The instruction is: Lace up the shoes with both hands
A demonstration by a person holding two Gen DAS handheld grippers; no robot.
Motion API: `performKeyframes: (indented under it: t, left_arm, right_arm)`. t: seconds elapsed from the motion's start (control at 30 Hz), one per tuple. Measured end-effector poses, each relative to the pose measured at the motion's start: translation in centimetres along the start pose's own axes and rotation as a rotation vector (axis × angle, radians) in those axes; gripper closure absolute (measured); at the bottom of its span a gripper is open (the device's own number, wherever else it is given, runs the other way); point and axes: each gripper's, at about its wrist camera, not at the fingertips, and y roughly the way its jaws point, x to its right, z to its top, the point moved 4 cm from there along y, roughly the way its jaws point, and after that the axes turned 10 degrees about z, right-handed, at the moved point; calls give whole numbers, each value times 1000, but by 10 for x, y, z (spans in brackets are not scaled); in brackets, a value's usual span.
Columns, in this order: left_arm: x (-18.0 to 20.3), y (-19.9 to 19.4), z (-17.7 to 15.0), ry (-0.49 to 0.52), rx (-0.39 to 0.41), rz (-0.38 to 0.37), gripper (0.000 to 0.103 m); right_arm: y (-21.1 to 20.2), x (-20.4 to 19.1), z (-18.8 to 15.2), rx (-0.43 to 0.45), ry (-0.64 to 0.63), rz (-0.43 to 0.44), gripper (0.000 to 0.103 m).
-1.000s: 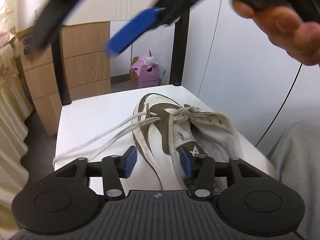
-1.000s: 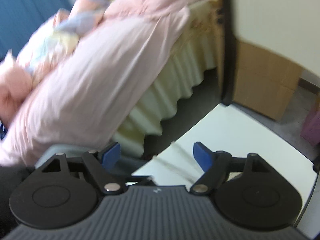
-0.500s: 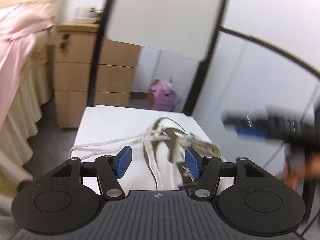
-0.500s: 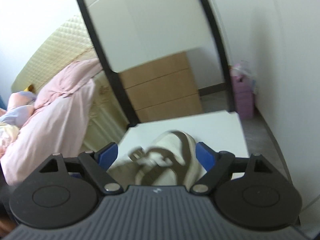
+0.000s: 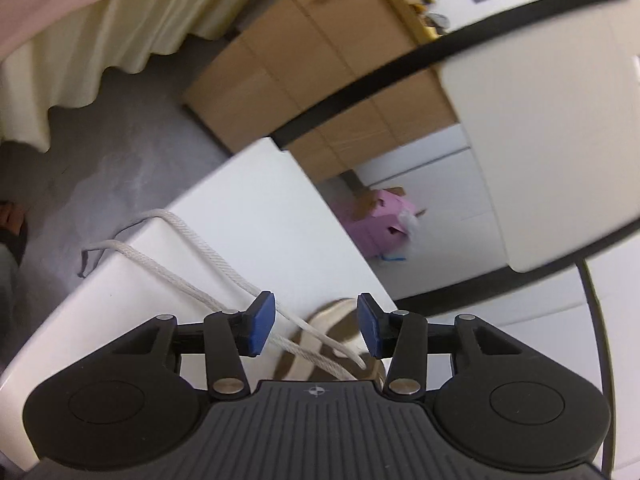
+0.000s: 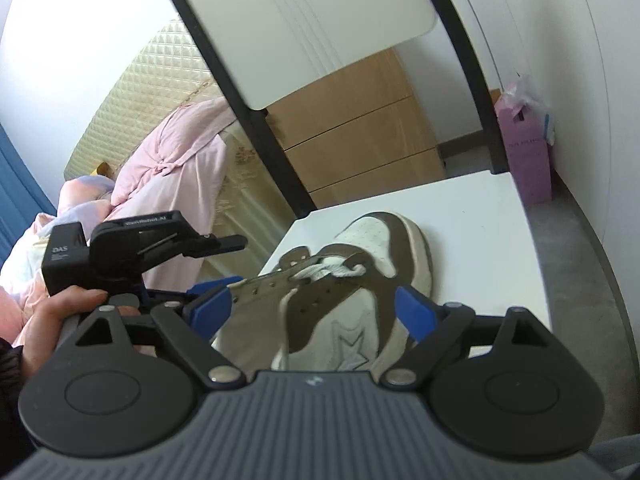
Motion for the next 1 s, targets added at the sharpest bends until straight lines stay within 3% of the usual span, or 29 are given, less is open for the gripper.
performKeyframes:
  t: [0.33, 0.6, 0.7, 0.83, 1.0]
  left_arm:
    - [-7, 35, 3, -82, -24, 82, 54]
    - [-13, 40, 15, -90, 49, 165, 57]
    - [-14, 37, 20, -80, 88, 200, 69]
    - [-8, 41, 21, -42, 71, 191, 98]
    - [26, 27, 23, 129, 97, 158, 100]
  right_arm:
    - [-10, 9, 9, 7, 55, 91, 11]
    - [-13, 11, 8, 0, 71, 100, 10]
    - [-18, 18, 12, 38, 100, 87, 10]
    - [-26, 28, 16, 87, 149, 71, 10]
    - [-33, 37, 18, 113, 193, 63, 10]
